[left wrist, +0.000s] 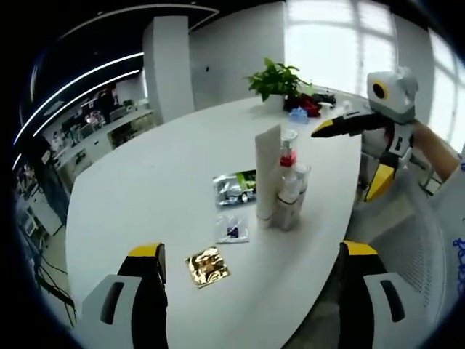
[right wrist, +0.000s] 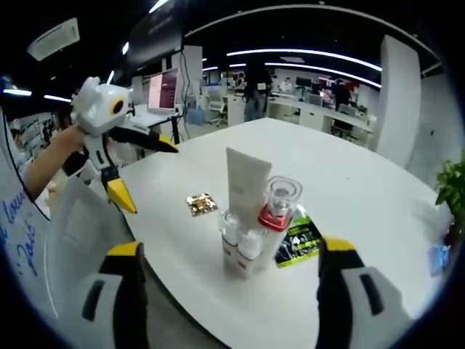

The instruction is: Arrange the skincare products in the storage area until every visible bottle or jar stands upright without overlapping.

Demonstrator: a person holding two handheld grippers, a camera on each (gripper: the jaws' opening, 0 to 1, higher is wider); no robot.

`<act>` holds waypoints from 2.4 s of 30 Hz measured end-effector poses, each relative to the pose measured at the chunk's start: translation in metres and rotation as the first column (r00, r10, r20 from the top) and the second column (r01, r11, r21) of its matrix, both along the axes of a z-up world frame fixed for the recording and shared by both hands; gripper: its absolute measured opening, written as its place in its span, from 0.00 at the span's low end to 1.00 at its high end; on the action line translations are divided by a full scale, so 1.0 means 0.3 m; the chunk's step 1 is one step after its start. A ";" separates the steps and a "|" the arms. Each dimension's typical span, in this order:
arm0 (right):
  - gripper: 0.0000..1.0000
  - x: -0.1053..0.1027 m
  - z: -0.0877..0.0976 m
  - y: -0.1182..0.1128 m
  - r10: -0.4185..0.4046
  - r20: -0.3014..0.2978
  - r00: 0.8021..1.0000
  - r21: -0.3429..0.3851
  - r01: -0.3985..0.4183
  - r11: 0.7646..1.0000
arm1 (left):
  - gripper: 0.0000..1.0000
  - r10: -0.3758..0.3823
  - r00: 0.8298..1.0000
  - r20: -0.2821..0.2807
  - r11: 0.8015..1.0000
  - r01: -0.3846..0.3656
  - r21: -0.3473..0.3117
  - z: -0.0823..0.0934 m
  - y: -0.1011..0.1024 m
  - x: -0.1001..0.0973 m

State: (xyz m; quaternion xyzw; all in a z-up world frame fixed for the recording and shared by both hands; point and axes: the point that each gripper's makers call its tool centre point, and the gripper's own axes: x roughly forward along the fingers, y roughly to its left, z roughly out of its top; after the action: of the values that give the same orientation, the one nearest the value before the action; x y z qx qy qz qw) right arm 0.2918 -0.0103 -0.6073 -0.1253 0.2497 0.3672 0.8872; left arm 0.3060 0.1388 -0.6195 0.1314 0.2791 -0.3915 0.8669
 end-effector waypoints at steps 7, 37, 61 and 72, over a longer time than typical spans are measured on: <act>1.00 -0.003 -0.012 -0.004 -0.004 -0.019 1.000 0.003 0.004 1.000 | 0.97 0.004 1.000 -0.008 1.000 -0.003 0.011 -0.016 0.007 0.012; 1.00 0.005 -0.043 -0.039 -0.033 -0.030 0.999 -0.019 0.033 0.999 | 0.53 -0.160 0.983 -0.092 0.963 0.176 0.204 -0.146 -0.012 0.093; 1.00 0.013 -0.078 -0.059 -0.038 -0.055 0.998 -0.045 0.035 0.998 | 0.23 -0.097 0.963 -0.250 0.948 0.167 0.272 -0.350 0.044 0.198; 1.00 0.024 -0.074 -0.058 -0.039 -0.059 0.998 -0.040 0.036 0.999 | 0.23 -0.096 0.956 -0.277 0.923 0.190 0.335 -0.416 0.063 0.233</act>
State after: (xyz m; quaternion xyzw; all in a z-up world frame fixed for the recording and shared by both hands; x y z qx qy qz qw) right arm 0.2990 -0.0277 -0.6294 -0.1271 0.2854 0.3491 0.8835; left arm 0.3759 0.1577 -0.7443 0.2556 0.4442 -0.4106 0.7542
